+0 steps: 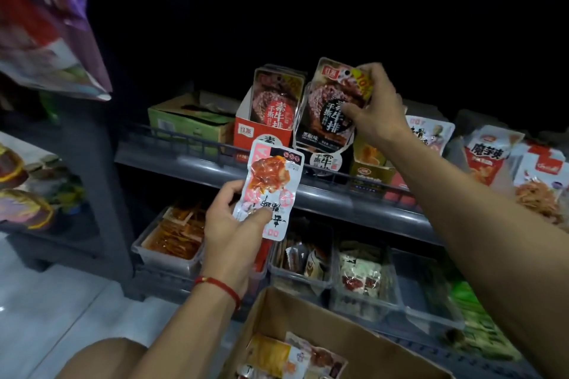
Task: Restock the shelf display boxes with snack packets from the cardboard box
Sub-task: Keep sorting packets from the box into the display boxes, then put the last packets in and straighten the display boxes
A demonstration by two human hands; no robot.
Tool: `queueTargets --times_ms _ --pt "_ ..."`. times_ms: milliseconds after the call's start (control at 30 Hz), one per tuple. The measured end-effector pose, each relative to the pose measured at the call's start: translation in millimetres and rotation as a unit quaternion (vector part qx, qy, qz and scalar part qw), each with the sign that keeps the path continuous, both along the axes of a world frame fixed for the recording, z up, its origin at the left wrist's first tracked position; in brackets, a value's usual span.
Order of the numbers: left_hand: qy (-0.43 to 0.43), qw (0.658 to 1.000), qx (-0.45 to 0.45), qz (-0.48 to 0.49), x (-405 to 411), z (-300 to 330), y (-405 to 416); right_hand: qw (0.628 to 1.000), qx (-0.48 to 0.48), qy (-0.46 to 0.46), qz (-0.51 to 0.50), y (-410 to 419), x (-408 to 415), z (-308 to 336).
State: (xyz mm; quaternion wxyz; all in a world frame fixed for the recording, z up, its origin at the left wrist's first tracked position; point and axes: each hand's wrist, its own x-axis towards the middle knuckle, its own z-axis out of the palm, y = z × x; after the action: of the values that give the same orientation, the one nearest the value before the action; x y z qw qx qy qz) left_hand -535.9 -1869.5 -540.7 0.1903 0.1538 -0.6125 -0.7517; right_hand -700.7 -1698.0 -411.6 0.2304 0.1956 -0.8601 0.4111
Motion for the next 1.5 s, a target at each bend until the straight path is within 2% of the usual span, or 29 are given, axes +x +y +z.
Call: queueTargets --times_ms 133,267,433,500,600,667,767,833,933,1067,1167,1233,1333,1400,1500 --pt "-0.002 1.000 -0.002 -0.002 -0.2 1.2 -1.0 0.997 0.073 0.010 -0.011 0.4 -5.3 0.5" --pt "0.002 1.000 -0.001 -0.006 -0.9 0.5 1.8 0.980 0.172 0.078 -0.071 0.6 -14.2 -9.8" --pt "0.004 1.000 -0.001 -0.021 -2.5 0.3 4.6 0.960 0.220 0.140 -0.106 -4.8 -10.2 -11.5" --pt "0.011 0.999 0.004 -0.032 -3.1 -0.1 4.3 0.955 0.220 0.179 -0.088 -7.8 1.1 -12.4" --pt "0.020 0.998 -0.016 -0.058 -2.7 -0.2 3.7 0.944 0.254 0.210 -0.005 -10.8 30.5 -18.1" --pt "0.025 0.995 -0.055 -0.078 -2.3 0.6 4.3 0.930 0.315 0.173 0.073 -10.3 55.6 -24.7" --pt "0.028 0.991 -0.061 -0.117 -0.8 1.8 7.0 0.911 0.382 0.030 0.150 1.2 83.6 -30.5" --pt "0.024 0.992 -0.024 -0.120 0.5 1.1 9.1 0.911 0.371 -0.069 0.166 16.3 90.1 -26.8" --pt "0.027 0.994 0.030 -0.106 1.5 1.7 12.6 0.922 0.318 -0.145 0.165 39.4 96.9 -26.6" --pt "0.057 0.978 0.132 -0.149 4.0 1.7 23.0 0.951 0.067 -0.263 0.148 59.0 117.5 -59.8" --pt "0.026 0.970 0.091 -0.226 8.8 -8.0 38.9 0.933 -0.083 -0.330 0.119 65.3 132.2 -87.0" --pt "0.005 0.970 -0.003 -0.243 9.8 -16.2 46.7 0.932 -0.068 -0.342 0.101 68.4 136.1 -97.7" --pt "0.009 0.955 -0.148 -0.258 8.9 -17.7 50.9 0.959 -0.003 -0.276 0.068 74.4 135.4 -94.6" --pt "0.025 0.944 -0.186 -0.271 8.2 -17.3 52.1 0.967 -0.005 -0.245 0.072 79.8 136.3 -81.1" --pt "0.041 0.943 -0.184 -0.273 8.1 -16.2 52.9 0.974 0.028 -0.219 0.059 95.3 133.5 -59.7"
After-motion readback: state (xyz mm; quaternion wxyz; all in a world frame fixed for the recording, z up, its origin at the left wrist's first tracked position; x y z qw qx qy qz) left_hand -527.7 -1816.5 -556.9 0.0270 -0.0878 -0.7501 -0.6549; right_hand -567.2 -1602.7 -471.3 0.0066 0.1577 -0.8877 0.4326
